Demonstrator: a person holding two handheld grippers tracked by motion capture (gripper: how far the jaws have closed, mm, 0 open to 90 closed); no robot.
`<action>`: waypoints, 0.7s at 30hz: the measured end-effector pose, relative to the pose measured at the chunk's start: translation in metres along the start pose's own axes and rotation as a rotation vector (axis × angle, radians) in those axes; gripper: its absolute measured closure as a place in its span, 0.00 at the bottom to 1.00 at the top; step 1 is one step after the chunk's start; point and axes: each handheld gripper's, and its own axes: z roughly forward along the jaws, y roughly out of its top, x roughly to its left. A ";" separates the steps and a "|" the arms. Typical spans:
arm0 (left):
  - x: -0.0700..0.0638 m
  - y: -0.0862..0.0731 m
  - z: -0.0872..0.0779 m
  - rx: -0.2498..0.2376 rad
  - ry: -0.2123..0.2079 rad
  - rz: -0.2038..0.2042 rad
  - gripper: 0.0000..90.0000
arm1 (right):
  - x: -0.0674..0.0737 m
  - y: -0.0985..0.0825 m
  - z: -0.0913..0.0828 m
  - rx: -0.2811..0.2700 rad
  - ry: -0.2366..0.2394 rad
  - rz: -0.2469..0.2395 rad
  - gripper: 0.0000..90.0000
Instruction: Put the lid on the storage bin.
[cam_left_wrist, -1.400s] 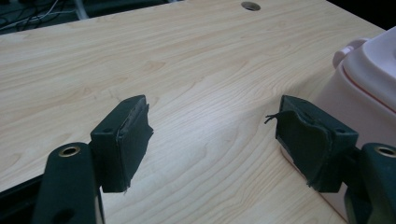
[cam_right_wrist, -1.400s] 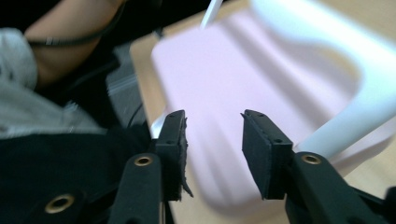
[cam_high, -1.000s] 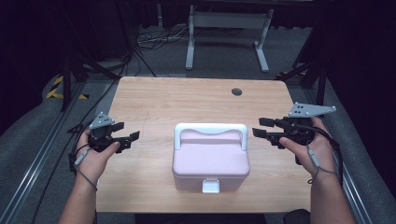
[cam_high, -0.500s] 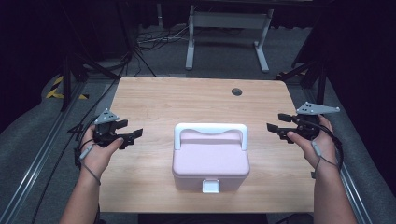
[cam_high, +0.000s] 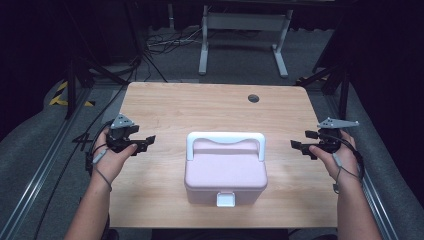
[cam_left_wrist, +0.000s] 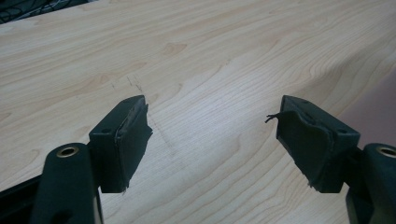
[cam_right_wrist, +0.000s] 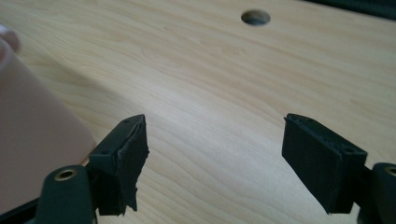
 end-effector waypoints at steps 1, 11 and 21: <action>0.001 -0.001 0.003 0.009 0.002 0.006 0.29 | -0.005 -0.006 0.006 0.036 -0.010 0.020 0.23; 0.006 -0.009 0.010 0.058 -0.006 -0.004 0.28 | -0.021 -0.025 0.030 0.076 -0.005 0.032 0.25; 0.009 -0.013 0.017 0.081 -0.029 -0.025 0.28 | -0.026 -0.038 0.049 0.120 0.012 0.048 0.26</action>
